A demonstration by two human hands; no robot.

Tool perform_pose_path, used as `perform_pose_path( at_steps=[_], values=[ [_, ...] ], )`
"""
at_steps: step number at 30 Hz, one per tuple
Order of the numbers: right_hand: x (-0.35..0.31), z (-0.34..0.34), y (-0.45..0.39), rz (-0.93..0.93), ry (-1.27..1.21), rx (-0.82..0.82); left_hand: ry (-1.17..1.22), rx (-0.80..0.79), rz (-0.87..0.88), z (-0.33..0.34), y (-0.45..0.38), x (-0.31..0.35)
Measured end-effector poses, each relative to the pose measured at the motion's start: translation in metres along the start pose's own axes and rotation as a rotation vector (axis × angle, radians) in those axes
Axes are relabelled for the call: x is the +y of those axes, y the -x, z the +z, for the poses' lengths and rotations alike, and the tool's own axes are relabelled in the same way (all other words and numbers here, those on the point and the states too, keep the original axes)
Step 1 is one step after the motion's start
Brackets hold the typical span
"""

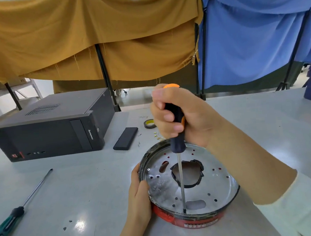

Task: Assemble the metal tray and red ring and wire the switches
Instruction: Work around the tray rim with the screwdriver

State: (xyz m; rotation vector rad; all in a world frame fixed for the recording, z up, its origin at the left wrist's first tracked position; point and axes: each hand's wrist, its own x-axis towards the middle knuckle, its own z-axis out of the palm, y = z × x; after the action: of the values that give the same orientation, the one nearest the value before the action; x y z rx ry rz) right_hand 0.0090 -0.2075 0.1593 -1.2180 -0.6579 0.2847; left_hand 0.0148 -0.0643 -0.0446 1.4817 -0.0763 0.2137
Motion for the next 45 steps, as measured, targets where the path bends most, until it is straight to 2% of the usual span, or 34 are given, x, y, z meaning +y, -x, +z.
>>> perform_pose_path(
  at_steps=[4,6,8,13,15,18,22,28,30,32,34,37,39,41,45],
  values=[
    [0.015,0.014,0.006,-0.269,0.182,0.442,-0.028,0.018,-0.012,0.0,0.001,0.002],
    [0.016,0.016,0.008,-0.326,0.24,0.537,-0.042,0.018,-0.015,0.0,0.002,0.003],
    [0.012,0.015,0.009,-0.293,0.246,0.483,-0.058,0.0,-0.047,-0.002,0.002,0.005],
    [0.005,0.008,0.009,-0.203,0.168,0.141,-0.233,-0.172,-0.19,-0.014,-0.011,0.024],
    [0.007,0.007,0.008,-0.204,0.165,0.108,-0.284,-0.198,-0.26,-0.015,-0.016,0.037],
    [0.013,0.009,0.003,-0.221,0.163,0.171,-0.254,-0.037,-0.35,-0.005,-0.008,0.045],
    [0.021,0.011,-0.005,-0.227,0.154,0.223,-0.123,0.092,-0.364,0.018,0.012,0.041],
    [0.007,0.006,-0.009,-0.088,0.012,-0.091,0.043,0.172,-0.437,0.021,0.002,0.046],
    [0.006,0.008,-0.01,-0.067,0.002,-0.125,0.056,0.167,-0.438,0.021,0.001,0.047],
    [0.01,0.014,-0.011,-0.099,0.024,-0.05,0.072,0.17,-0.425,0.022,0.002,0.047],
    [0.021,0.025,-0.011,-0.243,0.106,0.15,0.082,0.185,-0.42,0.024,0.003,0.043],
    [0.035,0.04,-0.012,-0.448,0.307,0.547,0.067,0.225,-0.418,0.025,0.001,0.041],
    [0.036,0.04,-0.011,-0.456,0.349,0.629,0.053,0.223,-0.399,0.025,0.001,0.042],
    [0.028,0.032,-0.011,-0.35,0.326,0.513,0.041,0.208,-0.386,0.025,0.001,0.042],
    [0.007,0.009,-0.013,-0.04,0.096,-0.071,0.022,0.184,-0.369,0.025,0.003,0.044]
  ],
)
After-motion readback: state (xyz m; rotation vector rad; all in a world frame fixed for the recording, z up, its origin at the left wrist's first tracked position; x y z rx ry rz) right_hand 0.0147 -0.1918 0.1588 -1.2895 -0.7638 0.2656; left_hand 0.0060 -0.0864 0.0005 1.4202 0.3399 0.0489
